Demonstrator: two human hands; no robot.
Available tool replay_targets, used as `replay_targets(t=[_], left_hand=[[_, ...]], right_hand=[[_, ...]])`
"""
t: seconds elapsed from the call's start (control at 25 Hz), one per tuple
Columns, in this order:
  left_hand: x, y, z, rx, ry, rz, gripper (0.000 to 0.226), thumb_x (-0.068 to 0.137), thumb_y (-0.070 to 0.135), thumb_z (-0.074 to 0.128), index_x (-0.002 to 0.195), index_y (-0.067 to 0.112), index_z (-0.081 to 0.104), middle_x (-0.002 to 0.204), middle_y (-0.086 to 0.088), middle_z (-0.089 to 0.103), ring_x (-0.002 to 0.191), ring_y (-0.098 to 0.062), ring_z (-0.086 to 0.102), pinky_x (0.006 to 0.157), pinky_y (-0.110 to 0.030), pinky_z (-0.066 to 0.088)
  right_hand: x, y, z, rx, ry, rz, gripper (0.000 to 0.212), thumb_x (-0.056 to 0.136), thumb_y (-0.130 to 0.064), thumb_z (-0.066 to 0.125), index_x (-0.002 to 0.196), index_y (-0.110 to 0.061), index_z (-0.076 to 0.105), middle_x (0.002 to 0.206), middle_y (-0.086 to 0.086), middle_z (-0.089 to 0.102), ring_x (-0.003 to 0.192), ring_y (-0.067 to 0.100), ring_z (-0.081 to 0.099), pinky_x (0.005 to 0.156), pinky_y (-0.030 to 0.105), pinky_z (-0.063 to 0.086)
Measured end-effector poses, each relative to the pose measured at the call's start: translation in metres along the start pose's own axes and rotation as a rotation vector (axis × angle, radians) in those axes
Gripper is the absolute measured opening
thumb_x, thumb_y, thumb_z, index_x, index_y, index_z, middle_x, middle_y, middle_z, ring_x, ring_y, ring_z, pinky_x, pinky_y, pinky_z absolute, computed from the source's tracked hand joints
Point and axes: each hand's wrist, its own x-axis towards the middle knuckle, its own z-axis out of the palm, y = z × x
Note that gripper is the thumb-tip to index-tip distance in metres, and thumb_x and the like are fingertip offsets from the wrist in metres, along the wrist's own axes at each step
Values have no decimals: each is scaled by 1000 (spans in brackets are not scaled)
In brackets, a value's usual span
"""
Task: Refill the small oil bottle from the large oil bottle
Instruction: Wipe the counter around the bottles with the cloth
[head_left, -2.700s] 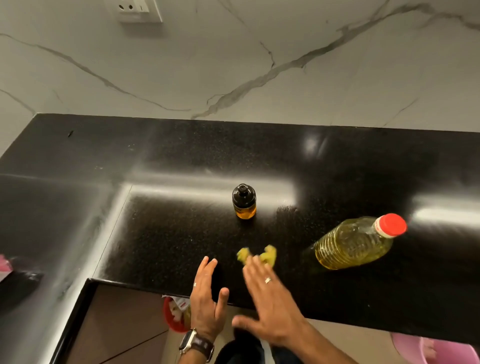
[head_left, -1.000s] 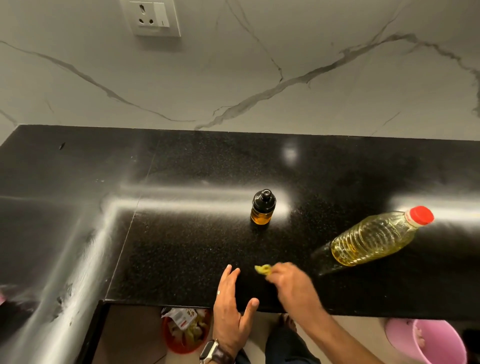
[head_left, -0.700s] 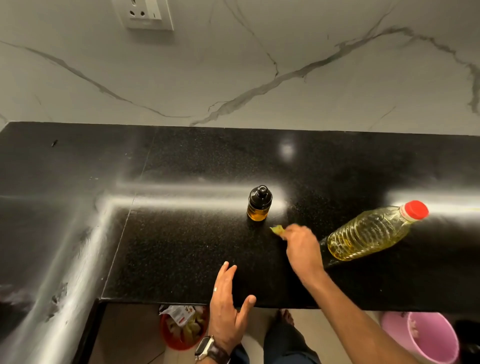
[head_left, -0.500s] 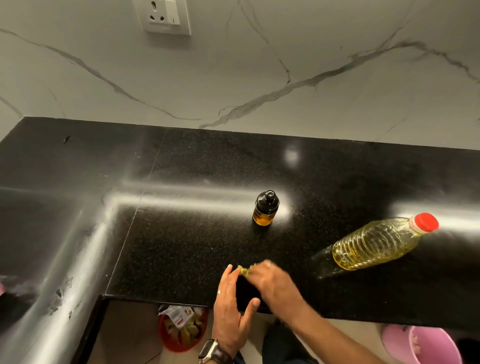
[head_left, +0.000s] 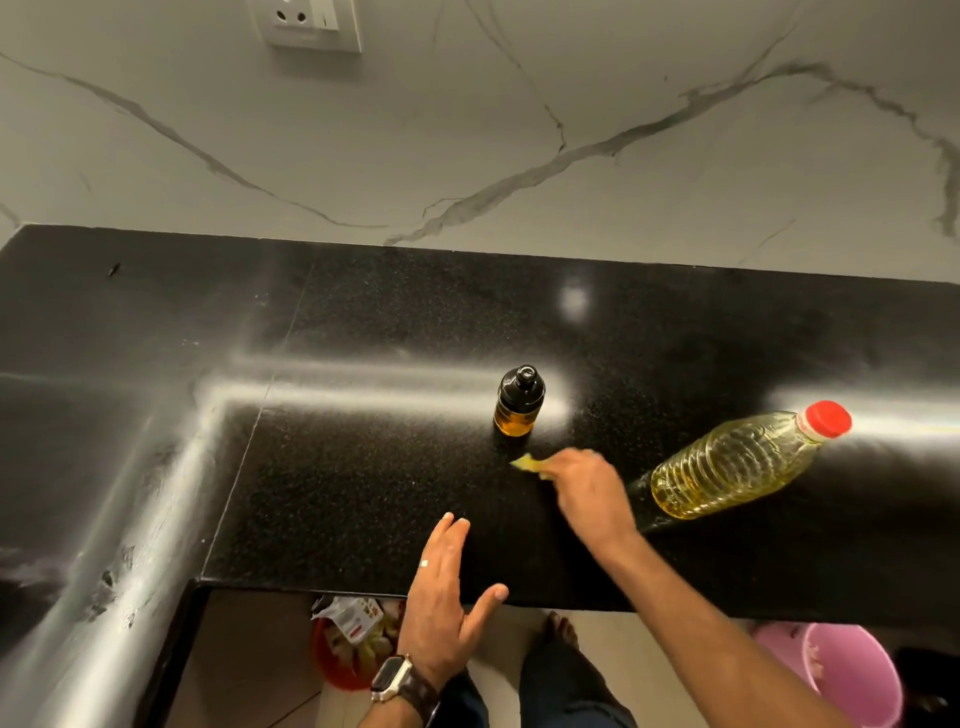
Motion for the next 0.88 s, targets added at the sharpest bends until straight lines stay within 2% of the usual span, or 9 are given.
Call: replay_targets(t=[0.12, 0.2, 0.28, 0.4, 0.48, 0.52, 0.68, 0.76, 0.88], left_hand=[[0, -24, -18, 220, -4, 108, 84, 100, 71, 43, 158, 10, 38, 165, -3, 34, 157, -20, 24, 124, -34, 26], [-1, -33, -23, 341, -38, 169, 82, 103, 68, 40, 156, 7, 41, 166, -6, 36, 157, -24, 23, 125, -34, 21], [-2, -35, -24, 390, -56, 202, 80, 104, 67, 39, 155, 6, 43, 166, -8, 36, 158, -24, 21, 126, -35, 18], [-3, -34, -25, 397, -80, 164, 80, 104, 67, 39, 157, 8, 39, 167, -6, 33, 159, -23, 19, 126, -36, 18], [-5, -33, -26, 368, -80, 147, 82, 103, 69, 40, 158, 9, 36, 168, -5, 31, 159, -22, 19, 125, -37, 21], [-5, -32, -25, 352, -71, 142, 83, 102, 70, 41, 158, 9, 37, 168, -5, 31, 159, -21, 19, 124, -38, 22], [-2, -26, -22, 302, -34, 112, 87, 99, 72, 45, 155, 5, 43, 165, -7, 37, 158, -23, 24, 124, -38, 24], [-2, -27, -24, 297, -38, 130, 86, 99, 71, 46, 155, 5, 42, 164, -8, 38, 157, -23, 23, 125, -35, 22], [-4, -30, -30, 271, -30, 117, 85, 100, 69, 47, 156, 6, 39, 165, -7, 34, 158, -20, 20, 127, -29, 16]], right_hand=[[-61, -1, -1, 95, 3, -18, 26, 93, -6, 60, 101, -25, 77, 93, -6, 71, 80, 13, 62, 70, 26, 53], [-100, -46, 18, 139, -70, -253, 24, 96, -17, 53, 103, -28, 73, 95, -9, 69, 84, 13, 61, 69, 24, 52], [-75, -63, 27, 69, -168, -406, 24, 98, -22, 50, 109, -29, 70, 103, -9, 68, 92, 15, 61, 72, 27, 56], [-2, -13, 1, 1, -64, -114, 37, 94, -13, 44, 108, -23, 76, 102, 0, 73, 87, 23, 65, 75, 36, 58], [-14, 15, -7, -45, 20, 88, 34, 90, -2, 52, 103, -18, 79, 97, 2, 73, 84, 22, 64, 71, 35, 59], [-33, 10, -2, -33, 34, 97, 32, 91, -3, 53, 101, -17, 79, 95, 1, 72, 83, 20, 63, 70, 34, 59], [-53, -49, 25, 91, -134, -267, 34, 94, -17, 43, 95, -22, 77, 94, -4, 72, 83, 20, 63, 72, 34, 57], [-3, -47, 17, 71, -118, -218, 33, 92, -10, 47, 97, -24, 77, 95, -3, 72, 83, 22, 64, 73, 36, 55], [9, -26, 12, 21, -25, 35, 31, 89, -2, 64, 105, -25, 77, 96, -2, 71, 84, 23, 66, 74, 35, 55]])
